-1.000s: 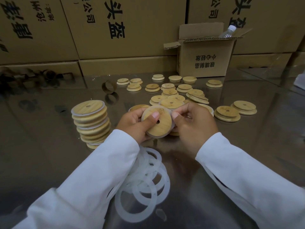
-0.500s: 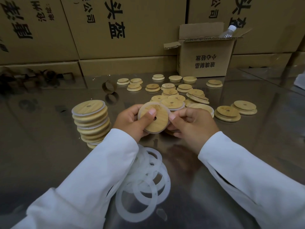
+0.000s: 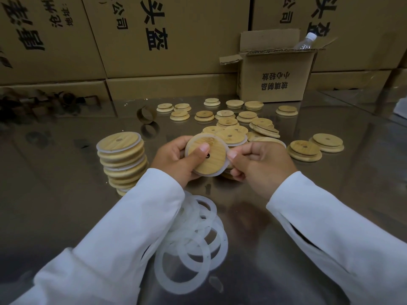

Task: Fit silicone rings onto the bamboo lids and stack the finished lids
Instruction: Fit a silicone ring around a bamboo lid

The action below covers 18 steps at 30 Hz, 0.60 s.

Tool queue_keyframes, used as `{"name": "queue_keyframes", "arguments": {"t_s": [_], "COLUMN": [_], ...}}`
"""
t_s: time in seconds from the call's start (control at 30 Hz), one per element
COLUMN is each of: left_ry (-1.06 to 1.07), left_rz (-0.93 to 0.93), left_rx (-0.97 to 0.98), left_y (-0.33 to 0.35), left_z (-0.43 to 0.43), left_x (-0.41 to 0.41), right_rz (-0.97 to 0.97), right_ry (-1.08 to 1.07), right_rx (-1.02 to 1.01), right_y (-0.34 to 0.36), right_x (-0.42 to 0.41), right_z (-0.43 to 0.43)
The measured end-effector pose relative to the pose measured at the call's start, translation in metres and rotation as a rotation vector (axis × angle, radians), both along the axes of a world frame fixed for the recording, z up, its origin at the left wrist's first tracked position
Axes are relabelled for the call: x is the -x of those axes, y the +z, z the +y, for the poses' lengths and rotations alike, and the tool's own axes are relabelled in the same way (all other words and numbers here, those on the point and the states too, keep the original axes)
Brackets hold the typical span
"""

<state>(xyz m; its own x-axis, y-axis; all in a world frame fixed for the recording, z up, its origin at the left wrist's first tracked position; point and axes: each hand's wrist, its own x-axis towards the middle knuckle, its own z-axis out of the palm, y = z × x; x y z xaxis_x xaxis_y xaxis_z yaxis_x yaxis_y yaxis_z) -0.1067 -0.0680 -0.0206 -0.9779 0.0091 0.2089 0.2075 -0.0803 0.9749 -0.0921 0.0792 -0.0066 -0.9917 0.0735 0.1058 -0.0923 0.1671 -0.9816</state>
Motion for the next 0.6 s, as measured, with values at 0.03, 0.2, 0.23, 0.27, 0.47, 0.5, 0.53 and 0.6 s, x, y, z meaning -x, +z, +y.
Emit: {"name": "queue_keyframes", "arguments": {"t_s": [0.03, 0.2, 0.23, 0.27, 0.47, 0.5, 0.53, 0.6], "left_ry": [0.002, -0.031, -0.050, -0.071, -0.049, -0.017, 0.024, 0.110], "left_rz": [0.001, -0.059, -0.089, -0.119, -0.160, -0.147, -0.121, -0.031], "left_rx": [-0.005, -0.058, -0.087, -0.116, -0.149, -0.161, -0.178, -0.225], "left_y": [0.0007, 0.0012, 0.0014, 0.0018, 0.0027, 0.0028, 0.0032, 0.0059], "left_z": [-0.0003, 0.0002, 0.0010, 0.0016, 0.0035, 0.0039, 0.0039, 0.0033], "left_x": [-0.0001, -0.0006, -0.0006, -0.0009, -0.0019, -0.0021, -0.0022, -0.0031], "right_rz": [0.003, 0.040, 0.038, 0.037, 0.025, 0.031, 0.038, 0.049], "right_ry": [-0.001, -0.007, 0.004, 0.014, 0.027, 0.017, 0.008, 0.003], "right_rx": [0.004, -0.036, -0.024, -0.010, 0.029, 0.010, -0.008, -0.024], "right_y": [0.0002, -0.0011, -0.0013, -0.0012, -0.0003, 0.0003, 0.0006, 0.0007], "right_x": [0.0000, -0.0001, -0.0002, -0.0003, -0.0004, -0.0001, 0.0002, 0.0011], "right_z": [-0.0006, 0.0007, 0.0016, 0.0022, 0.0042, 0.0049, 0.0056, 0.0064]}}
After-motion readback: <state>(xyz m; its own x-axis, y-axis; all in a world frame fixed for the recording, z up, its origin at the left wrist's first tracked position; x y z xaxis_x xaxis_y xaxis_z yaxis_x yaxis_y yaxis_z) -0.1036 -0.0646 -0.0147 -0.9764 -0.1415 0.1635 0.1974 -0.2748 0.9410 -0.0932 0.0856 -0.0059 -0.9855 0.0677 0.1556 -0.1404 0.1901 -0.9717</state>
